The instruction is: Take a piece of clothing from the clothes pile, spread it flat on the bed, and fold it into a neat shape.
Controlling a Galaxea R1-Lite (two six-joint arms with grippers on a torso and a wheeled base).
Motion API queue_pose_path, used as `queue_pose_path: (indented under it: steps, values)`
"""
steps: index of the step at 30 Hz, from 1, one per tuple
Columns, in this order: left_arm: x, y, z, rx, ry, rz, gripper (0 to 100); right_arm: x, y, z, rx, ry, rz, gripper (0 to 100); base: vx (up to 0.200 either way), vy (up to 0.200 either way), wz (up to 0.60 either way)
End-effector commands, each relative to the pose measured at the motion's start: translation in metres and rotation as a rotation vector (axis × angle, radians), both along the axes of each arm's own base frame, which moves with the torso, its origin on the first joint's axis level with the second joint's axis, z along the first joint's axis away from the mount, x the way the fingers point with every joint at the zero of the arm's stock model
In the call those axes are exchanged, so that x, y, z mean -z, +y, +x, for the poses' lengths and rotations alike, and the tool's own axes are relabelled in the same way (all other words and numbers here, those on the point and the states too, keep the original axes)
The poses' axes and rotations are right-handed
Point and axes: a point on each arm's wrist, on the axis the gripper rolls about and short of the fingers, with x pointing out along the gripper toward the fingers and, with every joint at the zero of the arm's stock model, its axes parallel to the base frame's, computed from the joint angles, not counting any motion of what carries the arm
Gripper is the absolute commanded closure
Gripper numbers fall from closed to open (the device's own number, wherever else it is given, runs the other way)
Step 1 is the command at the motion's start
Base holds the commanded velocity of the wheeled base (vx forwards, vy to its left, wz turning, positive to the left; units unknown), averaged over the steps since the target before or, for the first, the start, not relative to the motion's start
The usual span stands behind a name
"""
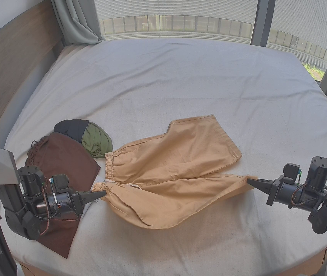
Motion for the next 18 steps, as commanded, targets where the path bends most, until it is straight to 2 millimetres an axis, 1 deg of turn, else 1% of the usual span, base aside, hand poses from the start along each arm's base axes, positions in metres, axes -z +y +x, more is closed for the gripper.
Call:
queue_pose_path:
  steps: [1, 8, 11, 18]
  values:
    - [-0.007, 0.000, 0.002, -0.003, -0.030, -0.001, 100, -0.008, 0.000, 0.002, 0.004, -0.036, 0.013, 100, 0.000, 0.000, 0.00]
    - [-0.007, 0.002, 0.003, -0.008, -0.033, -0.002, 100, -0.015, 0.001, 0.011, 0.011, -0.063, 0.034, 100, 0.000, 0.000, 0.00]
    - [-0.008, 0.003, 0.005, -0.014, -0.040, -0.003, 100, -0.021, 0.001, 0.011, 0.015, -0.079, 0.050, 100, 0.000, 0.000, 0.00]
    - [-0.010, 0.004, 0.007, -0.033, -0.044, -0.007, 100, -0.025, 0.001, 0.014, 0.016, -0.099, 0.057, 100, 0.000, 0.000, 0.00]
